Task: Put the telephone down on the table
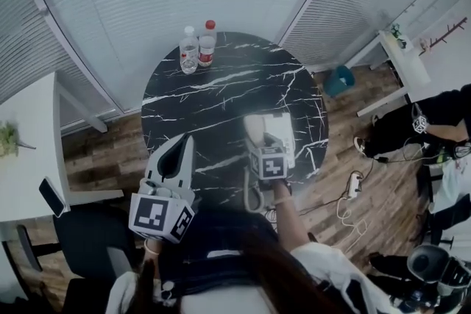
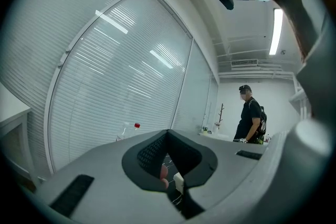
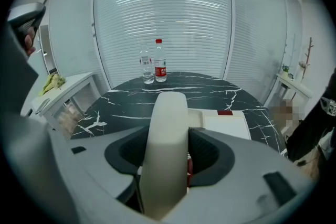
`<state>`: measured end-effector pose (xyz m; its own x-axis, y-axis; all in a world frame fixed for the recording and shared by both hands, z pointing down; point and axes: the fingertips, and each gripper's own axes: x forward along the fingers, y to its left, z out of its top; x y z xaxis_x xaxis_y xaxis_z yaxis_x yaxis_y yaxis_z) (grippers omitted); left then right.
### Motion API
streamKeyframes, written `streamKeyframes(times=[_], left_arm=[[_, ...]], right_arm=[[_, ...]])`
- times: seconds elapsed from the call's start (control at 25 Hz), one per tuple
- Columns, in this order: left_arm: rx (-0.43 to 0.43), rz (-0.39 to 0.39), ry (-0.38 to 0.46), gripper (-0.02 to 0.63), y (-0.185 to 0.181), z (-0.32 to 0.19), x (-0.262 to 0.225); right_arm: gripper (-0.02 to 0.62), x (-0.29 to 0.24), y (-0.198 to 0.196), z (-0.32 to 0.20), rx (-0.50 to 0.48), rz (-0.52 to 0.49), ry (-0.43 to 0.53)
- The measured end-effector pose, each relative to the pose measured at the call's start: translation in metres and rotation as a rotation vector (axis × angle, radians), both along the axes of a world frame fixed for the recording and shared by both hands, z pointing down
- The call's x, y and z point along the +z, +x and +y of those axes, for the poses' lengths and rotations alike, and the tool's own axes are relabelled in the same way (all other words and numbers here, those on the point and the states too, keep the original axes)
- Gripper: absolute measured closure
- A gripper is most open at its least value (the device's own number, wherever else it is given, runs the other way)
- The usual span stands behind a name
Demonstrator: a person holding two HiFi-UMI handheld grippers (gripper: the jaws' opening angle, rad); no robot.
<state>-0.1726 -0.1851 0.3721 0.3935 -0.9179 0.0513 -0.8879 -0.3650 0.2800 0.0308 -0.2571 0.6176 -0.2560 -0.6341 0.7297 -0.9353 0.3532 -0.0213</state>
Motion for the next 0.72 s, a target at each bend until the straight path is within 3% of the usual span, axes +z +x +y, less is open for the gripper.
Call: streamKeyframes(times=[0.72], left_arm=[[-0.091, -0.029, -0.004, 0.595, -0.028, 0.026, 0.0]], right_arm=[[0.362, 0.009, -0.048, 0.006, -0.106, -0.038, -0.025]])
